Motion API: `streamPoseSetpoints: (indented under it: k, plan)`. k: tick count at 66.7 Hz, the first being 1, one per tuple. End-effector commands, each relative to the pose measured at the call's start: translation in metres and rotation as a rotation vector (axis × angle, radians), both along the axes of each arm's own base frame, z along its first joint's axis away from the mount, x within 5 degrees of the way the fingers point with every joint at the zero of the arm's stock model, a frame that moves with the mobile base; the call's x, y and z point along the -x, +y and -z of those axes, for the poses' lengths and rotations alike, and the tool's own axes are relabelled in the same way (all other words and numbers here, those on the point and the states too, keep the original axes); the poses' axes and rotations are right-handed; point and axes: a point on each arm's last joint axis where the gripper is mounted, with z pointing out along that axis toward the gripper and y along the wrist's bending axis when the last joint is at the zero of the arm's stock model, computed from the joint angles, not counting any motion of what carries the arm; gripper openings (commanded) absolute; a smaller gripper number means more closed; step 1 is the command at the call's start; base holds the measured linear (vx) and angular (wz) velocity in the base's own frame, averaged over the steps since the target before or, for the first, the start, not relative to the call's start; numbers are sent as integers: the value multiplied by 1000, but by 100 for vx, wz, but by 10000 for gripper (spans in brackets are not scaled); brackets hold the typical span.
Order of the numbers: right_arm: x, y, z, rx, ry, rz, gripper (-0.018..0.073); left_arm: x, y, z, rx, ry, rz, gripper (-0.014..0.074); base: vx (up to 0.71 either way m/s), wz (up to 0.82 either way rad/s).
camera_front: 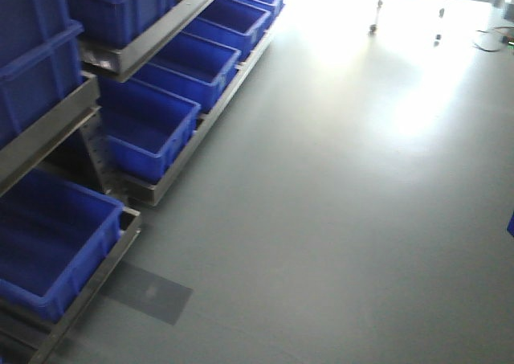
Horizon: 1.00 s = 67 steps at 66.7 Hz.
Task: Pour parts from conveyor to right shelf
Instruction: 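Drive up to the shelf and face the empty blue bin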
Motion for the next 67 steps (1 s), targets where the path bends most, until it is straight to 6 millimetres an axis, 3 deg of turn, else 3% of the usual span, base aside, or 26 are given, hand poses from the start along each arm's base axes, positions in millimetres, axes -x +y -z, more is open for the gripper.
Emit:
streamPoseSetpoints:
  k: [1, 67]
  plan:
    - [0, -1, -15, -3, -94, 9, -4, 0, 0, 1, 16, -61, 7, -6, 29, 96]
    - [0, -1, -15, -3, -94, 9, -4, 0, 0, 1, 16, -61, 7, -6, 21, 83]
